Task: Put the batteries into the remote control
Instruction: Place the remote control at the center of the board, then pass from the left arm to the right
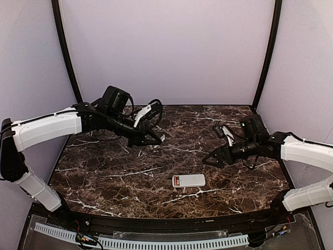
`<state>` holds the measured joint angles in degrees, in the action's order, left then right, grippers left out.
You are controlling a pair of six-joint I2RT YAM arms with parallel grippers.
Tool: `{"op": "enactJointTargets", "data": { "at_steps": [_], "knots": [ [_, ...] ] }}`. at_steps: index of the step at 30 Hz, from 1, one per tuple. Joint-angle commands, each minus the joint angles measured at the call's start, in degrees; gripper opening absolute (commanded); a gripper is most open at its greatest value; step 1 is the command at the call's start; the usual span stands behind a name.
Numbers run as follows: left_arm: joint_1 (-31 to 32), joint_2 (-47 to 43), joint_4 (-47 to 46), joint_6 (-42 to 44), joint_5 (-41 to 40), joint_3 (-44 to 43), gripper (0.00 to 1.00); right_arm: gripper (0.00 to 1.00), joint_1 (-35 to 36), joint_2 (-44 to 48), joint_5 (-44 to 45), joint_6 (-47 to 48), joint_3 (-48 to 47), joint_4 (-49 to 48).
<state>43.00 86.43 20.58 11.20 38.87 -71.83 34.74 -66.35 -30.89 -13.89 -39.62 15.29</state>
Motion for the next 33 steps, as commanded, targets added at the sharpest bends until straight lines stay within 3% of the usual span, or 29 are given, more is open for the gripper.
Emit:
{"op": "enactJointTargets", "data": {
  "at_steps": [1,6,13,21,33],
  "knots": [
    [0.7,-4.5,0.0,-0.6,18.6,1.2,0.0,0.98,-0.2,9.1,-10.4,6.8,-1.4,-9.0],
    [3.6,-6.6,0.5,-1.1,26.8,1.0,0.0,0.96,1.5,14.7,-18.2,10.0,-4.8,-11.3],
    [11.2,-5.8,0.5,-1.0,31.8,-2.0,0.0,0.85,8.3,11.2,-24.7,9.4,-13.7,-11.5],
    [14.0,-4.5,-2.6,-2.6,36.0,-4.1,0.0,0.72,20.0,5.9,-19.6,20.0,-24.3,-1.7],
    [15.2,-3.9,-8.7,-5.3,37.6,-3.7,0.0,0.52,29.1,-0.8,-14.9,24.7,-26.5,-2.7]
  ]
}}
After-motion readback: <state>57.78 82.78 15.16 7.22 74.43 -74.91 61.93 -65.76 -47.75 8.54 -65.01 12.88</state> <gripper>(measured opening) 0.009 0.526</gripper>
